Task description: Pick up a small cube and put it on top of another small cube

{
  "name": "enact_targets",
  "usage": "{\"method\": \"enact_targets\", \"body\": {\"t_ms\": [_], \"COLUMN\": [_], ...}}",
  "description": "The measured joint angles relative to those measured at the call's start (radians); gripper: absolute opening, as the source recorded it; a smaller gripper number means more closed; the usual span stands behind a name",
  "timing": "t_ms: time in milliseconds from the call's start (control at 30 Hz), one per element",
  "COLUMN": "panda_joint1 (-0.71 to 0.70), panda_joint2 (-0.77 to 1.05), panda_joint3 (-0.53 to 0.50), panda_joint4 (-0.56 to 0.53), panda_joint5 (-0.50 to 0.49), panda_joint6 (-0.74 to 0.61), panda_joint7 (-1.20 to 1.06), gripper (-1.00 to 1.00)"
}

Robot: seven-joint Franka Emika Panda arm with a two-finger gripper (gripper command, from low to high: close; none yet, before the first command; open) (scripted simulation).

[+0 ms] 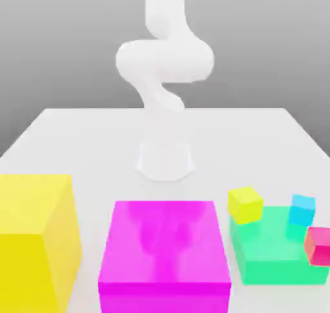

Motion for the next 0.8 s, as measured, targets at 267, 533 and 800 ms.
{"method": "enact_targets", "body": {"t_ms": [267, 533, 800], "panda_joint1": [-0.218, -0.43, -0.491], "panda_joint2": [0.285, 0.577, 0.781], "panda_joint3": [-0.174, -0.352, -0.339], "panda_joint4": [-0.138, -0.288, -0.451], "panda_joint5": [0.035, 0.05, 0.038], "panda_joint6": [0.089, 0.193, 0.483], "panda_joint7": [0.211, 0.448, 0.729], "gripper": [0.0, 0.0, 0.0]}}
